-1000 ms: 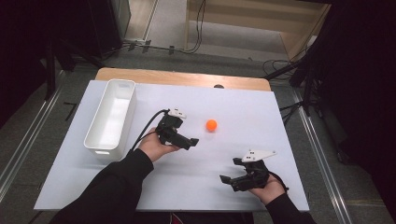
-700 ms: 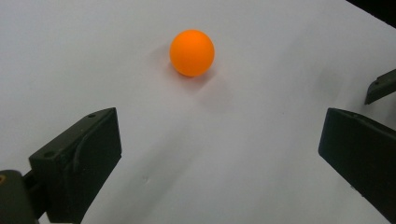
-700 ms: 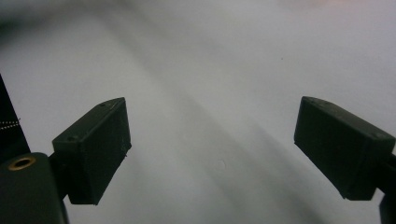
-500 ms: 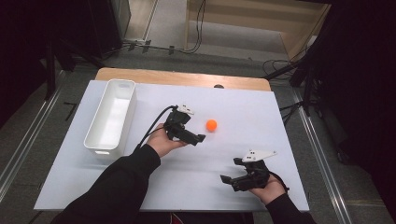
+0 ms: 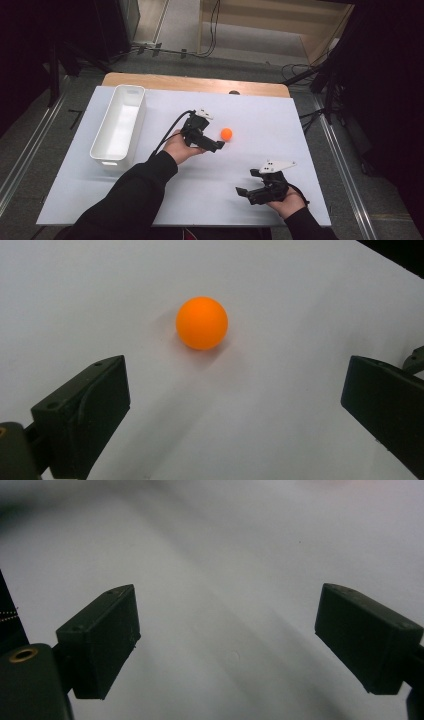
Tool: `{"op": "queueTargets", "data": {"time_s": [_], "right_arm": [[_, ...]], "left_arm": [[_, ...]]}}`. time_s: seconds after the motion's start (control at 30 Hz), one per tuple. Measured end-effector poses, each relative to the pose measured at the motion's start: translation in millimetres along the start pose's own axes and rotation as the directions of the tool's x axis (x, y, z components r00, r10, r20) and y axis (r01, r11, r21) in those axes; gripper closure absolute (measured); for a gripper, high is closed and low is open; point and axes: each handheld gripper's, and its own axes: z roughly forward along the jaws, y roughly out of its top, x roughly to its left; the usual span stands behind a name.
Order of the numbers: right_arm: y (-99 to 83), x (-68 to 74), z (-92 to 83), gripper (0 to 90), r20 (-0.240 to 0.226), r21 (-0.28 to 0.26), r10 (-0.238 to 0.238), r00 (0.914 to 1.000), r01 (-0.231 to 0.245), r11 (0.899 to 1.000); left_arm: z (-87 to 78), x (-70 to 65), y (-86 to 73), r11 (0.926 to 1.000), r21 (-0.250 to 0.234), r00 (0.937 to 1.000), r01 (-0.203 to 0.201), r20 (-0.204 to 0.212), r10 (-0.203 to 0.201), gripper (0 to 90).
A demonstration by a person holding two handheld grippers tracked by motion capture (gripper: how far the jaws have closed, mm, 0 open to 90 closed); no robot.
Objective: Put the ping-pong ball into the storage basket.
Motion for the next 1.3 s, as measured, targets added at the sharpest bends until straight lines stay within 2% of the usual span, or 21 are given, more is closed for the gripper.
{"op": "queueTargets", "data": {"time_s": [0.13, 0.3, 0.47, 0.6, 0.9, 1.0, 1.07, 1.1, 1.3], "right_arm": [[0.0, -0.6, 0.0, 9.5, 0.005, 0.002, 0.001, 1.0000, -0.001, 1.000], [0.1, -1.5, 0.1, 9.5, 0.004, 0.001, 0.001, 1.0000, -0.001, 1.000], [-0.1, -1.6, 0.0, 9.5, 0.006, 0.002, 0.003, 1.0000, -0.003, 1.000], [-0.1, -1.6, -0.4, 9.5, 0.005, 0.001, 0.002, 1.0000, -0.002, 1.000], [-0.1, -1.5, -0.3, 9.5, 0.003, 0.001, 0.000, 1.0000, 0.000, 1.000], [-0.1, -1.7, -0.4, 9.5, 0.003, 0.001, 0.000, 1.0000, 0.000, 1.000], [-0.3, -1.4, 0.1, 9.5, 0.003, 0.005, 0.003, 1.0000, -0.003, 1.000], [-0.3, -1.4, 0.2, 9.5, 0.004, 0.005, 0.001, 1.0000, -0.001, 1.000], [-0.1, -1.9, -0.4, 9.6, 0.003, 0.004, 0.000, 1.0000, 0.000, 1.000]], "left_arm": [[3.5, 2.3, 1.8, 0.9999, -0.013, 0.9999, 0.011, 0.000, -0.011, 1.5], [7.5, 3.4, 6.4, 0.9999, -0.006, 0.9999, 0.014, -0.006, -0.014, 1.5], [10.7, 1.8, 11.8, 1.0000, -0.003, 1.0000, -0.003, -0.006, 0.003, 1.5], [15.6, 3.5, 12.6, 0.9998, -0.014, 0.9999, 0.012, -0.005, -0.012, 1.5], [24.7, 6.6, 18.8, 1.0000, 0.005, 0.9997, 0.003, -0.023, -0.003, 1.5], [28.0, 7.4, 21.6, 0.9999, 0.010, 0.9997, 0.011, -0.023, -0.011, 1.5], [31.6, 10.2, 24.1, 0.9994, 0.025, 0.9997, 0.026, 0.000, -0.026, 1.5], [33.0, 10.2, 25.0, 0.9991, 0.022, 0.9994, 0.035, -0.008, -0.035, 1.5], [39.0, 10.0, 30.6, 0.9996, 0.026, 0.9997, 0.012, -0.021, -0.012, 1.5]]}}
